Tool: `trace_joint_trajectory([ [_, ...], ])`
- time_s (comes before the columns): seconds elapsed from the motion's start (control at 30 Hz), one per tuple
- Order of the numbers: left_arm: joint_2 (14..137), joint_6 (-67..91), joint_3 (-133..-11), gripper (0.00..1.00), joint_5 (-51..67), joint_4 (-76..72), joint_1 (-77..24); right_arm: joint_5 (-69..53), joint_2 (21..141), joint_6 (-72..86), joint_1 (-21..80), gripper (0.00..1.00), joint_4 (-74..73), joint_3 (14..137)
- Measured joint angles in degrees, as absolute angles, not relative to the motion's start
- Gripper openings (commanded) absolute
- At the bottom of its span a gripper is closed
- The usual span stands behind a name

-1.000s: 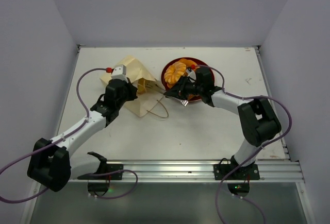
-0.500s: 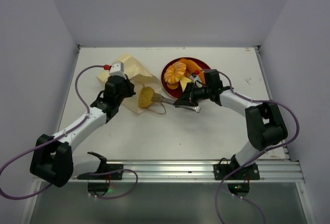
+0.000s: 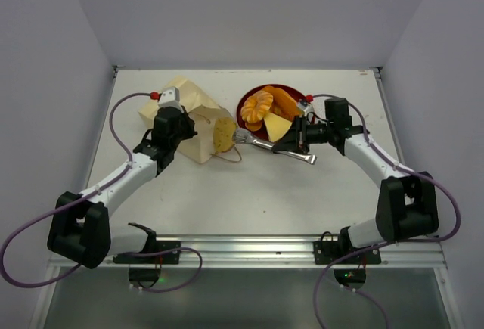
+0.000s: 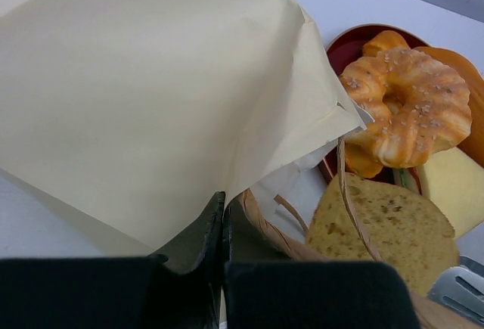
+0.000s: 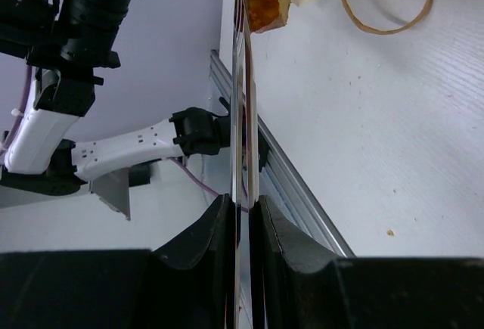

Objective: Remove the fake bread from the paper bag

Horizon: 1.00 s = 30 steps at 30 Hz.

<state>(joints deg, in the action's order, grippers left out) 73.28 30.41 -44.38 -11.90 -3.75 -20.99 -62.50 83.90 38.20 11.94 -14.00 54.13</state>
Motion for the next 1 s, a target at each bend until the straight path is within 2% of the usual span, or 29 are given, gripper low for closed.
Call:
trace_joint_trajectory([
  [0.53, 73.3, 30.4, -45.3, 0.0, -12.1, -3.5, -18.1, -74.0, 74.7, 27.5, -6.9, 0.0, -27.6, 54.0],
  [1.0, 68.7, 28.8, -45.3, 0.0, -11.6, -1.3, -18.0, -75.8, 81.9, 23.0, -15.8, 0.0, -28.3, 55.0],
])
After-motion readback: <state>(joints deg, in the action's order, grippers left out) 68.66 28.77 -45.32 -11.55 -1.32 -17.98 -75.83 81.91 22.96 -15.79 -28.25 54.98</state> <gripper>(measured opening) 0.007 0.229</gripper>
